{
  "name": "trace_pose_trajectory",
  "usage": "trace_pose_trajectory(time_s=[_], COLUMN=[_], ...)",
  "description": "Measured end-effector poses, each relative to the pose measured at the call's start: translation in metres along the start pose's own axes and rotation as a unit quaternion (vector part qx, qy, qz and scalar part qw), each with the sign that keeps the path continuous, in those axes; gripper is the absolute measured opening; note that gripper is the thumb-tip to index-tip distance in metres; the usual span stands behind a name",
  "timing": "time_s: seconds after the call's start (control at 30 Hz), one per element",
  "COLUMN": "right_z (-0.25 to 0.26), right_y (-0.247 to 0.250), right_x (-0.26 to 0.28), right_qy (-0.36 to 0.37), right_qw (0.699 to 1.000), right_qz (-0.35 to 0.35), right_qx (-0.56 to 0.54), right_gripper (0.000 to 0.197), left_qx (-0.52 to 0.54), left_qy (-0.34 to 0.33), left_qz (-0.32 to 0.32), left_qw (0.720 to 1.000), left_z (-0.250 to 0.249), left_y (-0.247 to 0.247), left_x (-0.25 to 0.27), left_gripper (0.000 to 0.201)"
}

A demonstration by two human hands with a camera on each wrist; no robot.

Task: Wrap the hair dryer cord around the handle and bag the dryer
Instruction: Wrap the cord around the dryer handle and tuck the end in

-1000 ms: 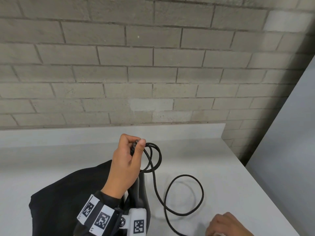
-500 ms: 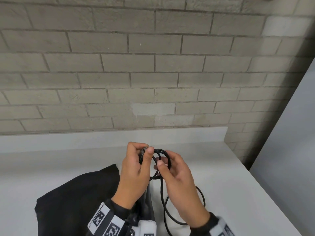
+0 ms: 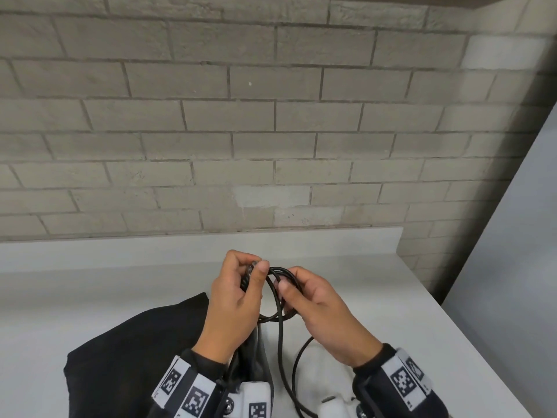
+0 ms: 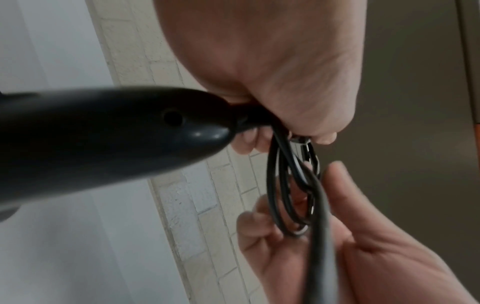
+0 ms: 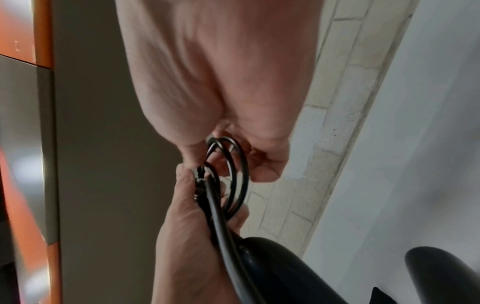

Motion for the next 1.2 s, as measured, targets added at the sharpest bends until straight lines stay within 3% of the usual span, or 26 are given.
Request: trace_pose_trajectory(time_s=[0.13, 0.3, 0.37, 0.43, 0.53, 0.63, 1.0, 1.07, 1.2], right_z=[-0.007, -0.005, 0.000, 0.005, 0.018, 0.028, 0.016, 0.012, 0.004], right_y=[-0.003, -0.010, -0.008, -0.005, -0.002, -0.003, -0.010, -0.014, -0.019], right_x=[0.000, 0.002, 0.000, -0.003, -0.008, -0.011, 0.001, 0.012, 0.040], right_qy=[-0.029, -0.057, -0.046, -0.021, 0.055, 0.083, -0.017, -0.064, -0.202], right_qw=[0.995, 0.984, 0.994, 0.999, 0.971, 0.958, 0.989, 0.991, 0.973], right_qz=[-0.038, -0.025, -0.018, -0.015, 0.000, -0.007, -0.091, -0.100, -0.058], right_qx=[-0.086, -0.165, -0.101, 0.047, 0.232, 0.275, 0.116, 0.064, -0.095], right_gripper=[0.016, 0.021, 0.022, 0.028, 0.039, 0.044, 0.030, 0.026, 0.044], left_qx=[-0.017, 0.016, 0.040, 0.044, 0.035, 0.005, -0.024, -0.032, -0.062], left_qy=[-0.016, -0.002, 0.010, 0.014, 0.017, 0.011, -0.031, -0.040, -0.044], left_qz=[-0.019, 0.005, 0.014, 0.023, 0.021, 0.011, 0.014, -0.007, -0.037], left_qw=[1.000, 1.000, 0.999, 0.999, 0.999, 1.000, 0.999, 0.999, 0.996], left_z=[0.002, 0.000, 0.001, 0.000, -0.001, -0.001, 0.004, 0.002, 0.001], left_y=[-0.005, -0.007, -0.005, -0.003, -0.004, -0.004, -0.009, -0.010, -0.007], left_x=[0.003, 0.000, -0.001, -0.001, 0.001, 0.002, 0.012, 0.012, 0.009], left_gripper=[0.030, 0.026, 0.026, 0.028, 0.032, 0.042, 0.023, 0.021, 0.021])
Point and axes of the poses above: each hand's wrist, its own x-axis away from the middle knuckle, its own y-axis out of the back of the hand, z = x × y, the point moved 1 cm from there along -x, towards the middle knuckle, and after that the axes turned 3 degrees about y, right-handed, at the moved point
